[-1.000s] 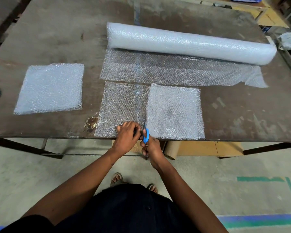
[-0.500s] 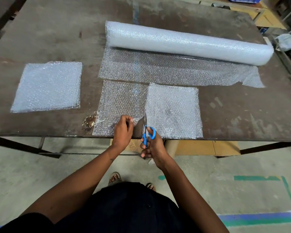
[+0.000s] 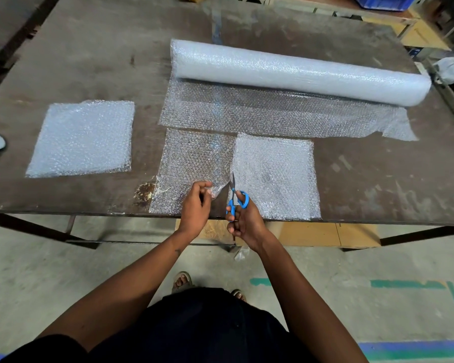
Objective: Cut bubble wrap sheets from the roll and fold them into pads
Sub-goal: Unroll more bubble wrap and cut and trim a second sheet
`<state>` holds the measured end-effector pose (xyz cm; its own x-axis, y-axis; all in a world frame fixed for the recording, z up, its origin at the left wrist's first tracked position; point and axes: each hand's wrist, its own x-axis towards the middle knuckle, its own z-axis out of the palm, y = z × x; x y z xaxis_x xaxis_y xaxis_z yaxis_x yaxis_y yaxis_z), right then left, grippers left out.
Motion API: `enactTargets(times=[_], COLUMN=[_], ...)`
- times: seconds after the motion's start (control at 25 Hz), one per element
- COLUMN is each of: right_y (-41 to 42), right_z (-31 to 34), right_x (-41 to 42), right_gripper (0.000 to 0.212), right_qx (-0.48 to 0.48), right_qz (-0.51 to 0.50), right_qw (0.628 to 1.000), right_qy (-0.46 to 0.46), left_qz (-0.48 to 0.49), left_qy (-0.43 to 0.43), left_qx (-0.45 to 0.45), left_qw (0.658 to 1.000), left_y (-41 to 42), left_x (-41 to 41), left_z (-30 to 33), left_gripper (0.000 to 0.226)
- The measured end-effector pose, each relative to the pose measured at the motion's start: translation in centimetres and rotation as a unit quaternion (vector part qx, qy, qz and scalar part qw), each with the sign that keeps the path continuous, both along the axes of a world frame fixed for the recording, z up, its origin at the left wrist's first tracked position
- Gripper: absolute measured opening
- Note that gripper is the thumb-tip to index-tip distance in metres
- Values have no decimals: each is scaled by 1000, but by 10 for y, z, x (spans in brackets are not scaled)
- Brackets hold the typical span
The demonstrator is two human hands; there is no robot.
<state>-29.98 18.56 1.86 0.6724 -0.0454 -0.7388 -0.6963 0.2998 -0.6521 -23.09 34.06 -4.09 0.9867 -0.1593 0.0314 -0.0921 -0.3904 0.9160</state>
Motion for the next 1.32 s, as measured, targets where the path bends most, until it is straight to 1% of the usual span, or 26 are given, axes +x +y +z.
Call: enactTargets(times=[0.12,0.24,0.48,0.56,0.68,0.8,1.0,1.16,1.32], right_y=[0,4,10,11,14,16,18,18,17], right_z=[-7,-12,-12,-10,-7,-4,-6,-9,-7], right_x=[1,3,5,8,15,22,29,27,22], right_gripper=[61,58,45,47,51,52,50,48,45], right_qx=[-21,-44,-91,-101,-99,-89,-98,-109,-118], right_qz=[13,9,0,0,3,0,-3,-1,4], right_qw=[1000,998,994,994,994,995,993,991,990], right_qy=[-17,-33,-60,-52,-39,-49,-64,-74,-82], left_qz=[-23,-24,-43,-60,-83,-83,-90,-82,-64], left_qy=[-10,-22,-26,-29,-58,-57,-41,-29,0], left_qx=[14,26,31,28,57,76,59,48,12], left_qw=[1000,999,998,997,993,992,993,995,998], left_y=[2,3,3,5,6,6,9,10,10], left_x=[-2,-1,-1,-2,-1,0,1,3,3], left_z=[-3,-4,-2,1,0,-3,-1,-1,2], left_gripper=[19,19,20,27,39,39,38,33,30])
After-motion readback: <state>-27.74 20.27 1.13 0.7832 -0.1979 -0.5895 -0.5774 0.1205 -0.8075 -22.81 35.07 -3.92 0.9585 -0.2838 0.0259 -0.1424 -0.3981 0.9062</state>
